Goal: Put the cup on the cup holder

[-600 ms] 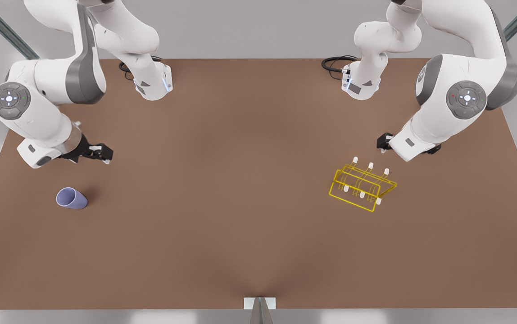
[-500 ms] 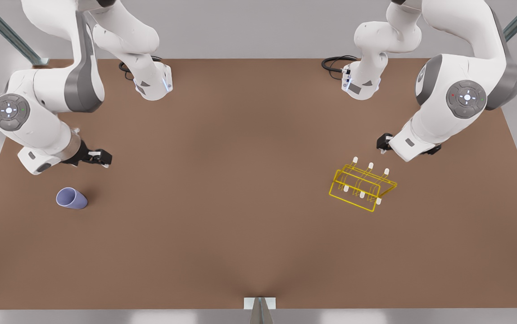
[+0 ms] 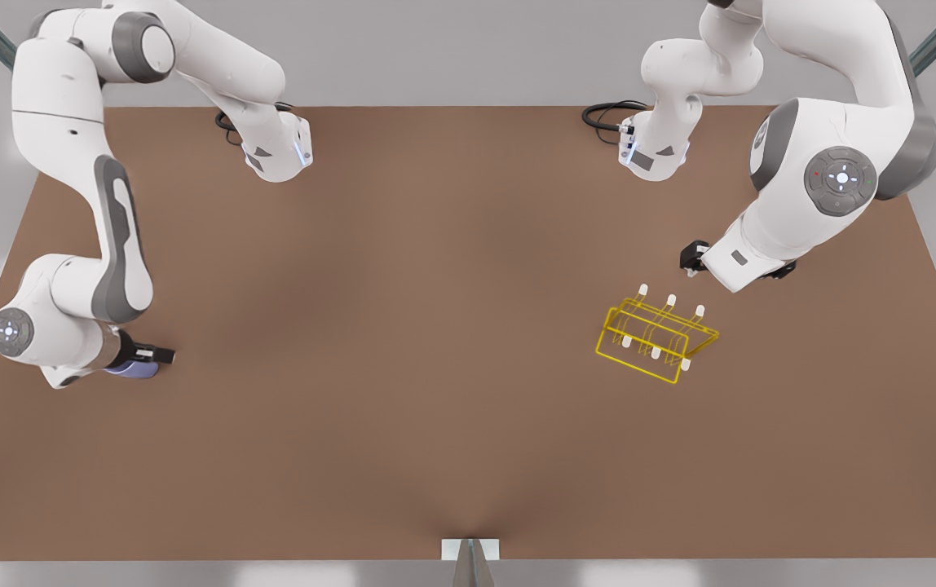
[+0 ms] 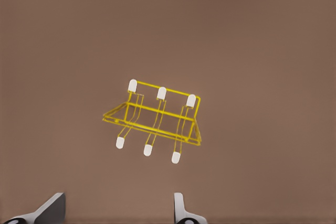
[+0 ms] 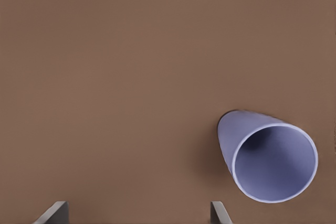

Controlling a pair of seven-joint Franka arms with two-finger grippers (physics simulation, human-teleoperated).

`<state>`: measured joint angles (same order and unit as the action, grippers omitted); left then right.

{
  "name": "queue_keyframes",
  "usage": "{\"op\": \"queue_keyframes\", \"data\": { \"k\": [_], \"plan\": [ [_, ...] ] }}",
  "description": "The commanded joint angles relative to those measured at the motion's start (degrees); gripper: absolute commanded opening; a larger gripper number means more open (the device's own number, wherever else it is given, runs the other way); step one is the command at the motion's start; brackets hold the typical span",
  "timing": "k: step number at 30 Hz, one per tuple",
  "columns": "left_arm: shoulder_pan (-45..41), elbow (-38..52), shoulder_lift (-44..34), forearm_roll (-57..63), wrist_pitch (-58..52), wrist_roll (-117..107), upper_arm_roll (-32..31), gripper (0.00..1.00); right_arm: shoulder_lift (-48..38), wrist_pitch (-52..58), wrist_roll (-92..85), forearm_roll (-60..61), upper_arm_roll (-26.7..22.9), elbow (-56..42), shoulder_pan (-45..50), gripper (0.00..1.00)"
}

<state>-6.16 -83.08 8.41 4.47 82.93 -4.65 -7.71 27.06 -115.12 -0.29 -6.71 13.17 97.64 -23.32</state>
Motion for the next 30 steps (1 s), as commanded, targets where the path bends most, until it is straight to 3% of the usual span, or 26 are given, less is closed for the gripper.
{"op": "queue_keyframes", "data": {
  "k": [1,16,22,30],
  "plan": [
    [0.00,0.03,-0.06,0.01,-0.75,-0.27,-0.03,1.00,0.88,-11.26,-20.18,0.12,0.02,0.71,-1.37,1.00],
    [-0.17,0.03,-0.15,0.01,-1.54,-0.27,-0.29,1.00,4.67,-15.75,-30.82,0.12,0.02,0.79,-4.45,1.00],
    [-0.17,0.03,-0.15,0.01,-1.63,-0.27,-0.38,1.00,-0.34,-15.66,-30.56,0.12,0.11,7.83,-4.71,1.00],
    [-0.17,0.03,-0.24,0.10,-1.98,-0.27,-0.99,1.00,0.18,-15.75,-30.65,0.03,0.11,8.00,-6.65,1.00]
  ]
}}
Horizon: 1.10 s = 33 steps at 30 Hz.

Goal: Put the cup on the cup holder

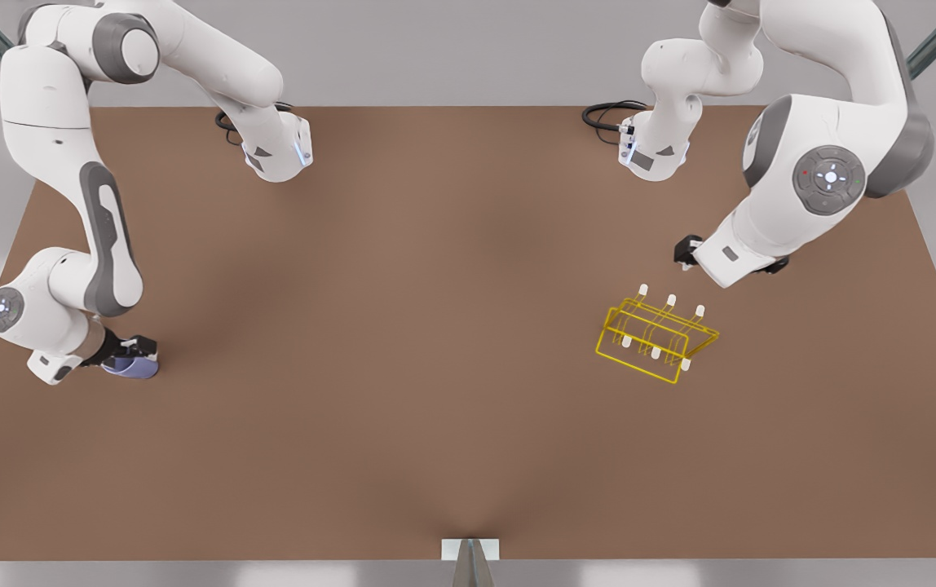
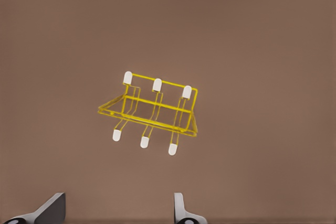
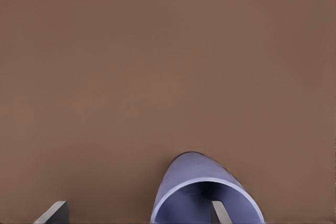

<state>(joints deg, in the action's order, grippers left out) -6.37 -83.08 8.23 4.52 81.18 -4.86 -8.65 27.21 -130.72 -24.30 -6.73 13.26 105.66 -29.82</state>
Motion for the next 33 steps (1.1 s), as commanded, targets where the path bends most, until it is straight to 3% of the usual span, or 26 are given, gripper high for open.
{"op": "queue_keyframes", "data": {
  "k": [1,19,22,26,29,31,32,33],
  "plan": [
    [0.04,0.03,-0.06,0.05,-0.24,-0.06,-0.22,1.00,0.03,-0.15,-6.63,0.05,0.01,-0.01,-0.15,1.00],
    [0.04,0.03,-0.06,0.05,-0.41,-0.06,-0.31,1.00,1.88,-1.02,-6.02,-0.22,0.01,2.10,-0.42,1.00],
    [0.04,0.03,-0.06,0.05,-0.59,-0.06,-0.31,1.00,2.41,-1.02,-5.93,-0.22,0.01,2.10,-0.95,0.88],
    [0.04,0.03,-0.15,0.05,-0.59,-0.06,-0.31,1.00,2.41,-1.02,-6.11,-0.30,0.01,1.92,-1.03,0.45],
    [0.04,0.03,-0.06,0.05,-0.59,-0.06,-1.28,1.00,2.41,-0.94,-5.93,-0.22,0.01,1.92,-1.12,0.37],
    [0.04,0.03,-0.06,0.05,-0.59,-0.06,-1.28,1.00,2.41,-0.94,-6.02,-0.22,0.01,1.92,-1.21,0.36],
    [0.04,0.03,-0.06,0.05,-0.59,-0.06,-1.28,1.00,2.41,-0.85,-6.37,-0.22,0.01,1.92,-1.30,0.32],
    [0.04,0.03,-0.06,0.05,-0.59,-0.06,-1.28,1.00,2.32,-0.67,-6.63,-0.39,0.01,1.84,-1.30,0.22]
  ]
}}
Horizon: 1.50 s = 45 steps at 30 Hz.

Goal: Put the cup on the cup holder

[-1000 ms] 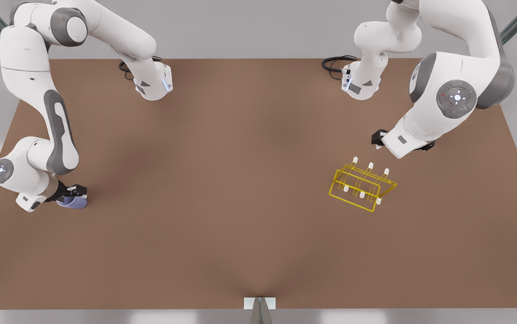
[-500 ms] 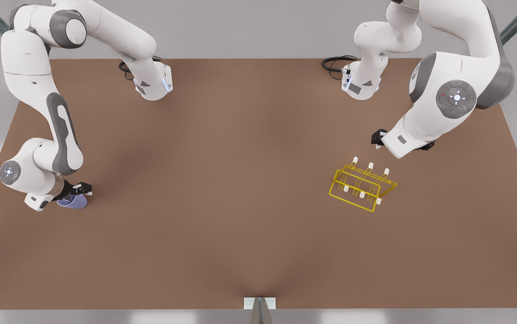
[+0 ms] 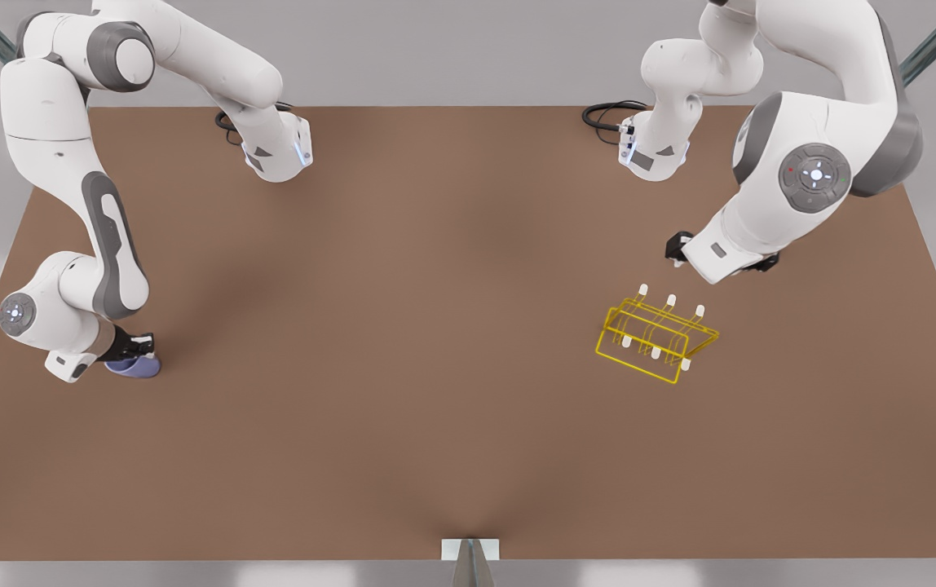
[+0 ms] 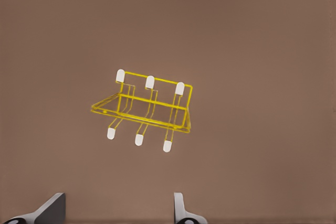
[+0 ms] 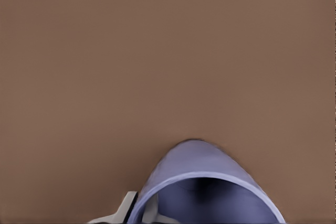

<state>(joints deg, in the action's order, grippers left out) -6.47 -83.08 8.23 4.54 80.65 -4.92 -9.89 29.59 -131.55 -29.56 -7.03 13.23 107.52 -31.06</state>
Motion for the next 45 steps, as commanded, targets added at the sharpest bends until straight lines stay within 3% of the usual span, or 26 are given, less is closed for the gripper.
{"op": "queue_keyframes", "data": {
  "k": [1,6,10,13,18,24,36,42,45],
  "plan": [
    [0.15,0.03,-0.06,0.03,-0.05,-0.01,-0.04,1.00,-0.15,0.59,-1.73,-1.05,-0.05,-0.12,0.04,0.21],
    [0.15,0.11,-0.14,0.03,-0.05,-0.01,-0.04,1.00,-1.11,1.29,-1.12,-1.14,0.13,-0.99,1.09,0.21],
    [0.15,0.03,-0.06,0.03,-0.05,-0.01,-0.04,1.00,-3.05,13.69,0.90,-0.53,4.61,-8.99,1.80,0.21],
    [0.15,0.03,-0.06,0.03,-0.05,-0.01,-0.04,1.00,-3.05,14.22,3.01,-0.44,6.36,-10.57,1.88,0.21],
    [0.15,0.03,-0.15,0.03,-0.49,-0.01,-0.13,1.00,-3.05,27.31,13.73,3.87,15.68,-14.09,2.24,0.21],
    [0.15,0.03,-0.15,0.03,-0.32,-0.01,-0.22,1.00,-2.78,39.79,19.97,25.75,17.62,-18.84,3.73,0.21],
    [0.15,0.03,-0.06,0.03,-0.32,-0.01,-0.22,1.00,11.02,39.00,18.66,56.86,17.09,-26.39,21.57,0.21],
    [0.15,0.03,-0.06,0.03,-0.32,-0.01,-0.22,1.00,17.34,27.32,10.32,70.04,16.83,-27.80,32.99,0.21],
    [0.15,0.03,-0.06,0.03,-0.14,-0.01,-0.22,1.00,24.28,22.22,7.32,72.16,16.83,-35.27,39.76,0.21]
  ]
}}
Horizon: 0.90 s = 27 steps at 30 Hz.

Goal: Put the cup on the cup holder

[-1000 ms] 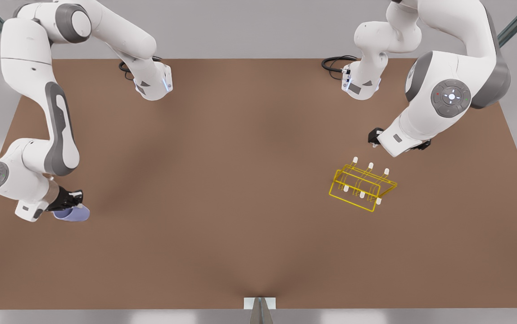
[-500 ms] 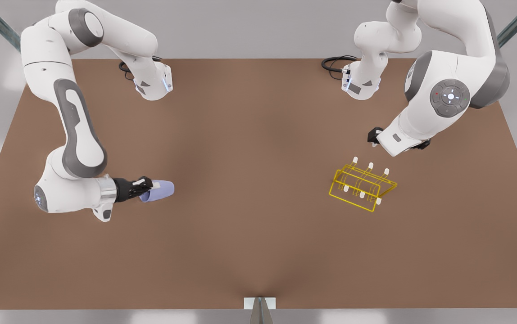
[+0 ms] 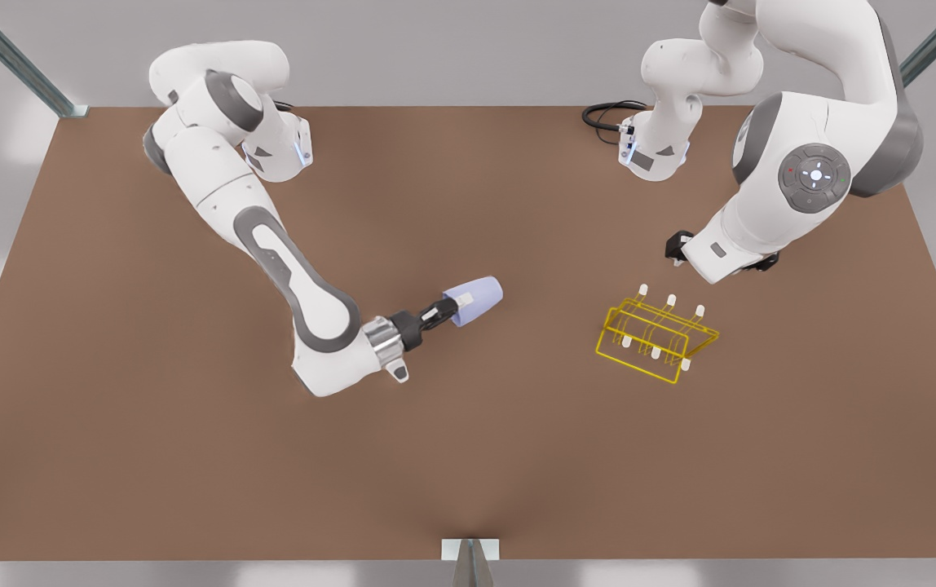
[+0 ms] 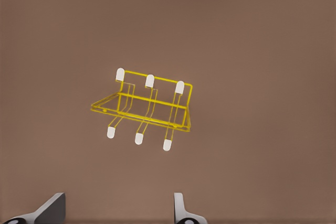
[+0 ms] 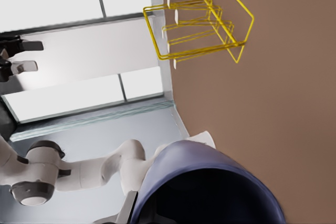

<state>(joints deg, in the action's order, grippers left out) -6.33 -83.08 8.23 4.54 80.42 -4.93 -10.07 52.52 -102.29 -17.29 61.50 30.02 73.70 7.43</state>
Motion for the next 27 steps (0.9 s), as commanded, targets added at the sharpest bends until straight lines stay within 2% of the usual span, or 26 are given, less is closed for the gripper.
{"op": "queue_keyframes", "data": {
  "k": [1,6,10,14,24,27],
  "plan": [
    [0.00,0.03,0.03,0.03,0.09,0.01,-0.04,1.00,2.93,-8.98,-5.21,4.15,0.03,-3.73,3.38,0.21],
    [0.00,0.03,0.03,0.03,0.26,0.01,-0.04,1.00,9.26,-13.20,-6.44,4.68,-0.23,-12.62,10.94,0.21],
    [-0.08,0.03,0.55,0.03,0.26,0.01,-0.21,1.00,10.14,-13.73,-8.81,4.68,-1.72,-12.62,12.70,0.21],
    [0.00,0.55,1.79,-0.14,-0.35,-0.61,-5.92,1.00,11.72,-14.52,-11.98,4.68,-3.04,-12.70,14.19,0.21],
    [0.18,1.78,3.98,-2.25,-0.09,-0.52,-5.92,1.00,13.04,-15.84,-14.96,4.68,-6.73,-13.06,16.92,0.21],
    [0.09,1.78,3.98,-2.25,-0.09,-0.61,-5.92,1.00,13.13,-15.84,-15.93,4.68,-8.67,-13.06,17.97,0.26]
  ]
}}
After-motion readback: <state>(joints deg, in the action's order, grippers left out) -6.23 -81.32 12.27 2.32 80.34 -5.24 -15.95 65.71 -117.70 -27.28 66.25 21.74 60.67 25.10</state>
